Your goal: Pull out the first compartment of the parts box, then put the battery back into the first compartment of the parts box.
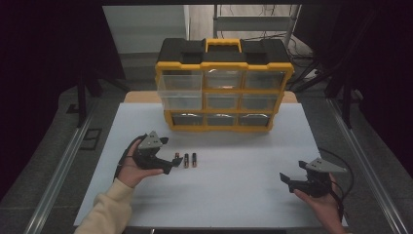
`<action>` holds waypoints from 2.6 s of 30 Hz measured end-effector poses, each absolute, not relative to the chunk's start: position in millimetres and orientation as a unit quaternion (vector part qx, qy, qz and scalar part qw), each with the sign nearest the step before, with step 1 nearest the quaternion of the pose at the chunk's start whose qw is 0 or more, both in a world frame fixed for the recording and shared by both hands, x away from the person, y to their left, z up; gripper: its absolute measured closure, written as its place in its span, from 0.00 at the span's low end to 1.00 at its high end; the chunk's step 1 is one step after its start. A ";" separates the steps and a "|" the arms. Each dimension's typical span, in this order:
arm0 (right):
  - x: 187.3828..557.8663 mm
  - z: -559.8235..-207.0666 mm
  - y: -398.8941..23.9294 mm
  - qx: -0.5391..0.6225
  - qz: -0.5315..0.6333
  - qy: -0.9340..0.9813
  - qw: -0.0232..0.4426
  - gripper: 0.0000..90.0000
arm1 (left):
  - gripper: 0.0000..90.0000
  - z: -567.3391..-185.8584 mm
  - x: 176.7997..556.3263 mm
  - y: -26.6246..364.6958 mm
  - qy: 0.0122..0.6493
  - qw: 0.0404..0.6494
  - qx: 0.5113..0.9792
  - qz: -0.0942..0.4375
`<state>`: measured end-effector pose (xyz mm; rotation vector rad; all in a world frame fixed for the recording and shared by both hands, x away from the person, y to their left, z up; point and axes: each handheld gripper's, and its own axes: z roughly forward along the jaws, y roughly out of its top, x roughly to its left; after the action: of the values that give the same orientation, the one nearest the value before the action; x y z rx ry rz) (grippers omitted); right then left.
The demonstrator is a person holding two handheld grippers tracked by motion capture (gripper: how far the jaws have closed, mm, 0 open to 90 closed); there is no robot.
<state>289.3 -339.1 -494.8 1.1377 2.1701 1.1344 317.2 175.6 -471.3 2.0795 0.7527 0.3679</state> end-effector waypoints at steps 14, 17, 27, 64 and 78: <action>290.1 -495.2 -338.3 0.410 0.409 0.785 0.218 0.13 | 0.10 -487.8 327.2 178.6 0.315 0.422 0.843 0.109; 291.0 -494.7 -337.0 0.406 0.411 0.786 0.218 0.13 | 0.10 -492.0 329.6 179.9 0.317 0.416 0.846 0.102; 290.9 -494.7 -336.5 0.406 0.411 0.787 0.217 0.13 | 0.09 -503.6 335.6 179.6 0.315 0.402 0.855 0.086; 292.8 -496.6 -336.7 0.406 0.408 0.790 0.213 0.13 | 0.17 -535.9 371.4 162.5 0.253 0.341 0.903 0.062; 292.8 -496.9 -336.8 0.406 0.407 0.790 0.212 0.13 | 0.30 -537.8 373.5 162.1 0.225 0.322 0.917 0.062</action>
<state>292.8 -336.8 -496.9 1.1287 2.1947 1.1291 373.5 162.1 -537.8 2.4089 0.5907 0.1635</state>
